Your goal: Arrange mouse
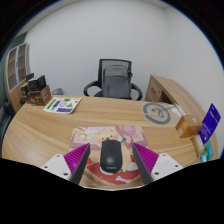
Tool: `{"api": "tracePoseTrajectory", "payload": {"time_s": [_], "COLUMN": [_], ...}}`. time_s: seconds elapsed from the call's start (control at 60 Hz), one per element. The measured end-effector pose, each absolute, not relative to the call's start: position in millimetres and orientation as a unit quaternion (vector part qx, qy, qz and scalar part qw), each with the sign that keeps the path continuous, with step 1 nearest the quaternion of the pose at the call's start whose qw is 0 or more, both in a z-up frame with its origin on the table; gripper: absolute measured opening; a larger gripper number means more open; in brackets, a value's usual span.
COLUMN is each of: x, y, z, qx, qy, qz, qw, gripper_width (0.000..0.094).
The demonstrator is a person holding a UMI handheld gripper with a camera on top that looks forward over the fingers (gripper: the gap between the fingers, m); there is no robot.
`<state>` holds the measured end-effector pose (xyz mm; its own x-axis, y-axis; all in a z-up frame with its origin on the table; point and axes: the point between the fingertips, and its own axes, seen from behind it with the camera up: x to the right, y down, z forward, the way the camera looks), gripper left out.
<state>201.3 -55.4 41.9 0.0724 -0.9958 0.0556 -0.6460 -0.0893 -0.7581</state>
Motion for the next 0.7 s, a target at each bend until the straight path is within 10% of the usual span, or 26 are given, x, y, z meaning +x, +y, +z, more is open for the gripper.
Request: {"api": "tracePoseTrajectory", "payload": {"time_s": [0.35,0.7], "x": [4.3,-129.9], "y": [-98.5,-144.9], "z": [171.0,202.6], "qx": [-0.663,-0.643], "qy": [0.614,0.633], "qz": [-0.307,-0.327], "qw": [0.298,0.281], "gripper_width": [0.0868,0.0867]}}
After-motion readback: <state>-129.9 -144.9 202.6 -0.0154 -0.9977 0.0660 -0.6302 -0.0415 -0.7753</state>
